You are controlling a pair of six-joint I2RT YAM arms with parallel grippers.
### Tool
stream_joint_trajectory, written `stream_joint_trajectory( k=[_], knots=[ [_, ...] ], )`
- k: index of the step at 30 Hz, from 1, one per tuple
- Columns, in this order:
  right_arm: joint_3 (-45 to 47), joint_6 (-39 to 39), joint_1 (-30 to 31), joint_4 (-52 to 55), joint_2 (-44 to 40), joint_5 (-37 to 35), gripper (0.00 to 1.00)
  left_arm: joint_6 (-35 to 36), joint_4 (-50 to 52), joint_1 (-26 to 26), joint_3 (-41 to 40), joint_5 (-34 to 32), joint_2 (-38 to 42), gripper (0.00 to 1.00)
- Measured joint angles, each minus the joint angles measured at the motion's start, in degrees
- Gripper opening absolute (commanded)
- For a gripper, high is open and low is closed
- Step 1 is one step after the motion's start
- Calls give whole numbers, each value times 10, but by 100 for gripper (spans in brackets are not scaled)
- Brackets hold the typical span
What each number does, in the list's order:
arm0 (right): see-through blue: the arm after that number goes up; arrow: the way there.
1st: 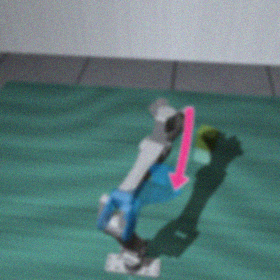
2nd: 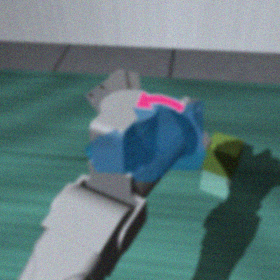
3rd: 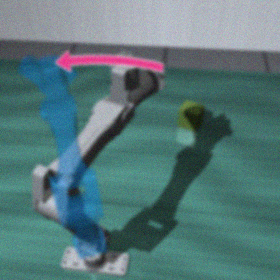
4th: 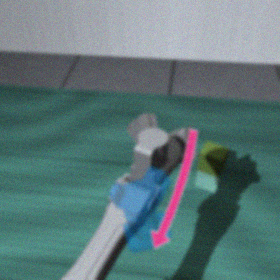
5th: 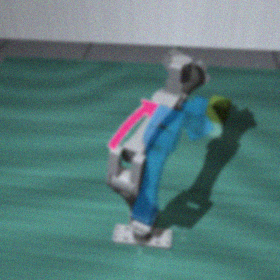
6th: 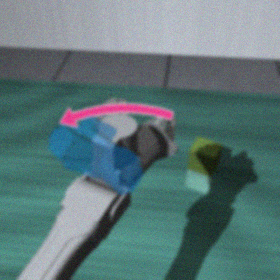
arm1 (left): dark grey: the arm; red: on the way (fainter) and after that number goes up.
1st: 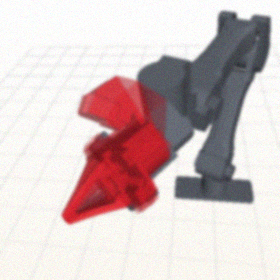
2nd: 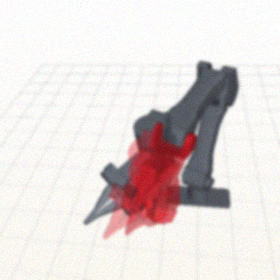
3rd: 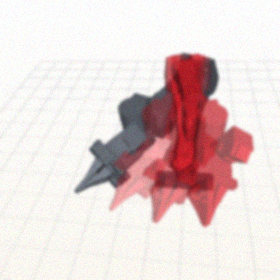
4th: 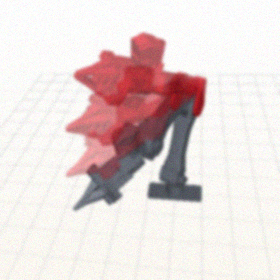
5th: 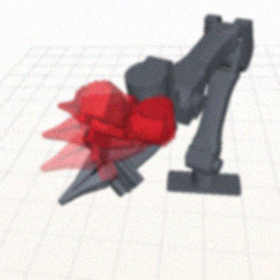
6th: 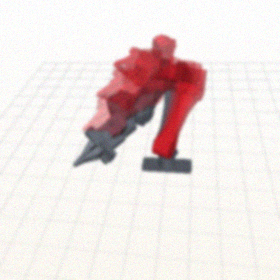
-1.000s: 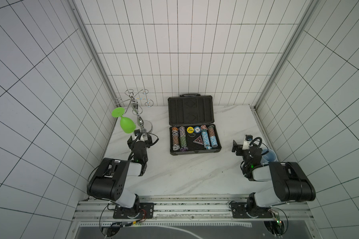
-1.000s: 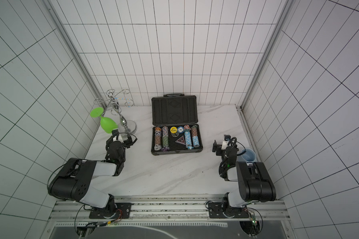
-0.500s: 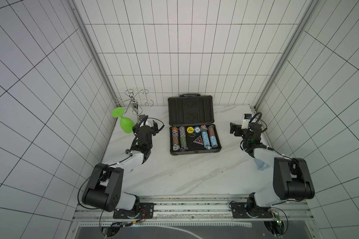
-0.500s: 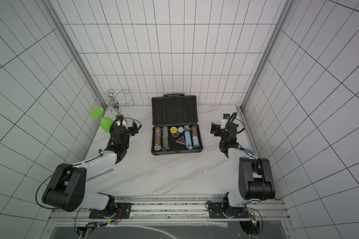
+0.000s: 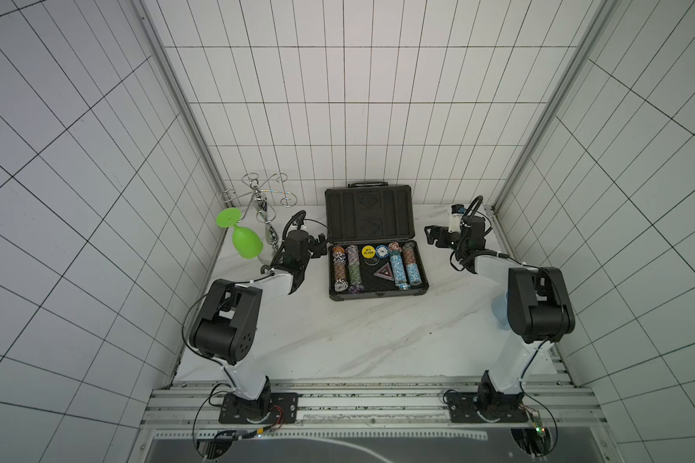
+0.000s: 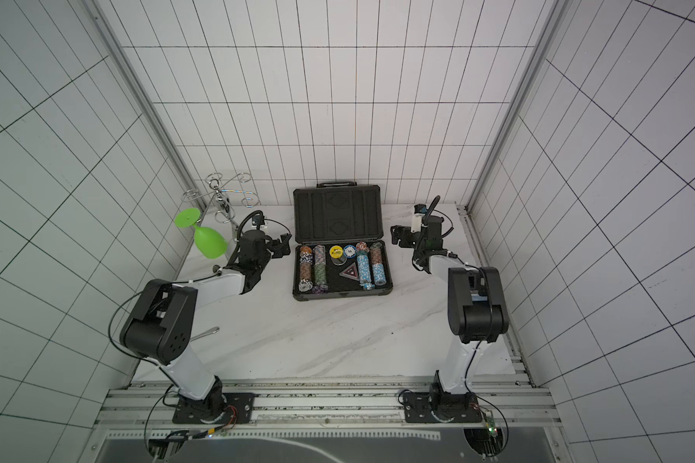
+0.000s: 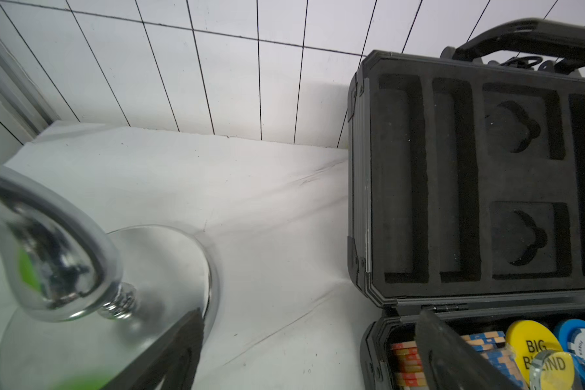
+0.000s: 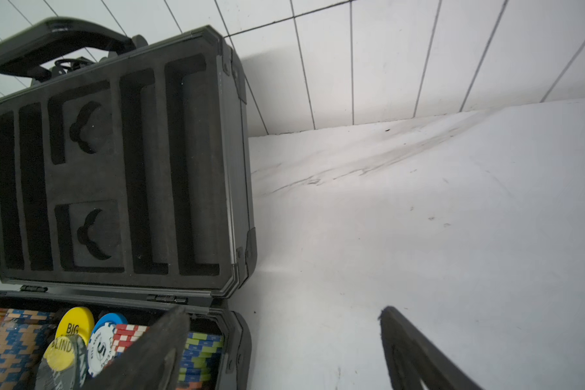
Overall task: Close the poker set cases
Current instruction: Move the poker set case to the center of the board.
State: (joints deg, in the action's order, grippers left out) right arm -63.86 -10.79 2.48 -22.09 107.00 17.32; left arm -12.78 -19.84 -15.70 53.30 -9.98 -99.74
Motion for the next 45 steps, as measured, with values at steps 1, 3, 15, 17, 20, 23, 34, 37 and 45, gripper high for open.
stream_joint_trajectory(
  k=[1,3,15,17,20,23,34,37,45],
  knots=[
    [-8,-3,3,0,12,3,87,-3,2,0,11,2,-12,96],
    [-18,-9,9,0,30,10,86,-8,5,-3,28,4,-34,96],
    [-101,-29,51,-23,130,22,82,-18,0,-17,57,5,-68,96],
    [-115,-34,54,-34,145,14,82,-18,-2,-17,57,7,-68,96],
    [-133,-42,57,-50,163,1,81,-18,-5,-17,57,11,-68,96],
    [-156,-48,58,-53,182,-11,81,-18,-10,-17,57,15,-68,96],
    [-217,-49,58,-50,222,-35,74,-18,-21,-17,54,19,-68,96],
    [-222,-46,58,-49,224,-35,67,-19,-22,-17,54,18,-68,94],
    [-222,-41,58,-50,231,-34,60,-40,2,-17,128,3,-123,91]
  ],
)
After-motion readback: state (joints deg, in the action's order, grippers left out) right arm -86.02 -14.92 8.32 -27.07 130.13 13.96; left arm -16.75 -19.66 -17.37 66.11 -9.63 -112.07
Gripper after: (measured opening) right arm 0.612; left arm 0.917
